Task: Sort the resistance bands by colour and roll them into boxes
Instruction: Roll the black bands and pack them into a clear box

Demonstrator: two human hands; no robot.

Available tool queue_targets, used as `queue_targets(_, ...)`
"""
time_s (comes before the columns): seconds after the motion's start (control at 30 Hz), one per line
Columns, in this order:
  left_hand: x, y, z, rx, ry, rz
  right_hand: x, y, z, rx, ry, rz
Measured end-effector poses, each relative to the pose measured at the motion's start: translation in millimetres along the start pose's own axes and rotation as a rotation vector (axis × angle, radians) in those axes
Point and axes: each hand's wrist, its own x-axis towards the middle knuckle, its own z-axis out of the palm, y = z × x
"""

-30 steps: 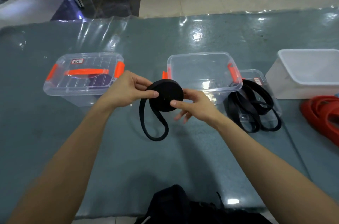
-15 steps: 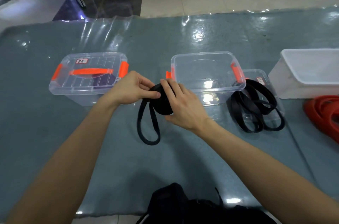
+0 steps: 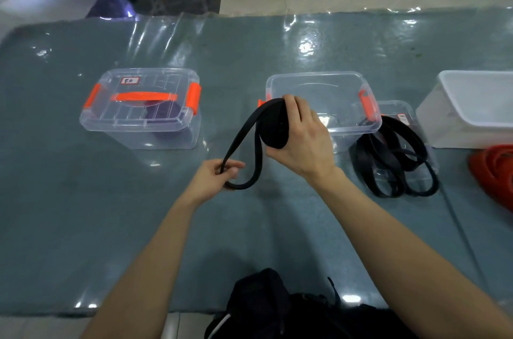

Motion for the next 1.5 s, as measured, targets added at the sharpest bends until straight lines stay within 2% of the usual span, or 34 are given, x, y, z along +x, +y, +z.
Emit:
queue_targets(0.2,-4,-10,-15,-0.262,0.228,-0.113,-1,14,-5,-0.05,-0.028,0.069)
queue_targets(0.27,-6,-12,-23,-0.389,0.204,-0.127,-1,18,-6,-0.063,-0.034,0.08)
queue_targets(0.43,-8,-10,-37,-0.807,0.026,-0.148,-3,22,-3,-0.075,-0.024,0.083)
queue_targets(0.57,-11,-13,-40,-0.888,-0.127,-0.119,-4,22,-1,-0.074,-0.029,0.086)
queue_targets(0.7,-13,-19,-42,-0.959,-0.185,-0.085,-3,20,-3,-0.066,-0.026,0.084)
queue_targets(0.77,-13,-18,-43,-0.981,-0.165,-0.117,-2,21,-4,-0.067,-0.018,0.071)
queue_targets(0.9,-10,-16,-43,-1.026,-0.011,-0.167,-3,20,-3,-0.076,-0.009,0.039)
queue_targets(1.0,-5,-17,-43,-1.082,0.012,-0.189,-4,17,-4,-0.079,-0.006,0.031)
queue_targets(1.1,-3,-17,-45,-0.945,0.02,-0.263,-3,13,-7,-0.074,0.003,0.003)
queue_targets(1.17,-4,-13,-40,-0.618,-0.002,-0.326,-3,8,-10,-0.073,0.012,-0.035)
queue_targets(1.23,-10,0,-32,-0.236,0.025,-0.301,-5,4,-9,-0.072,0.016,-0.081)
queue_targets(1.3,-13,25,-23,-0.022,0.082,-0.123,-7,-1,-7,-0.07,0.029,-0.114)
queue_targets(1.4,-13,74,-13,-0.038,0.068,0.211,-11,-9,-4,-0.062,0.063,-0.159)
queue_targets(1.5,-17,115,-7,0.004,0.014,0.363,-16,-14,-4,-0.046,0.051,-0.211)
